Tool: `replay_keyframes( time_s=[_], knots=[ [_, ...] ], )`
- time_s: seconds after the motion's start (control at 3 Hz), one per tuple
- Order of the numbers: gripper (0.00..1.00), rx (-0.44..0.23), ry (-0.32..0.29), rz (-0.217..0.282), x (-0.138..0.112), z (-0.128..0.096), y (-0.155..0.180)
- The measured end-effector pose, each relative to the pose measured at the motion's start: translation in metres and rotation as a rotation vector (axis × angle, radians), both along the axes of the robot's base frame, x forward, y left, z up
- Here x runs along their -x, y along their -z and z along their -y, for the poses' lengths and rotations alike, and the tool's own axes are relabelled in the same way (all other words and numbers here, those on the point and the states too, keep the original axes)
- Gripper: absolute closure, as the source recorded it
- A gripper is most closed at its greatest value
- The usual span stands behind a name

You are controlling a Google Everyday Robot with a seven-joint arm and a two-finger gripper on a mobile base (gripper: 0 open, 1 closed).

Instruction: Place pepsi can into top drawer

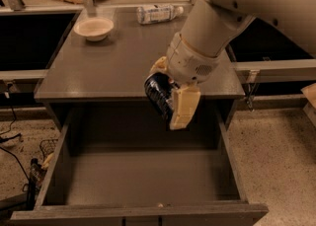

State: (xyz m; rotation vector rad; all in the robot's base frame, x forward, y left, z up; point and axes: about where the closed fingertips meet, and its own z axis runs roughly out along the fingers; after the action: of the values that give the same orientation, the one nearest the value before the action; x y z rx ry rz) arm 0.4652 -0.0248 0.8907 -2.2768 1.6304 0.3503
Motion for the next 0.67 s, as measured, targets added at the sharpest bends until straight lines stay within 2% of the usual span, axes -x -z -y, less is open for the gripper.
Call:
replay_keyframes(
  time_s=[0.33, 0.67],
  knots=[
    [1.0, 0.025, 0.002, -0.052, 0.0133, 0.0021, 0.04],
    [1.0, 0.031, -0.002, -0.056, 0.0139, 0.0013, 0.042]
  ],
)
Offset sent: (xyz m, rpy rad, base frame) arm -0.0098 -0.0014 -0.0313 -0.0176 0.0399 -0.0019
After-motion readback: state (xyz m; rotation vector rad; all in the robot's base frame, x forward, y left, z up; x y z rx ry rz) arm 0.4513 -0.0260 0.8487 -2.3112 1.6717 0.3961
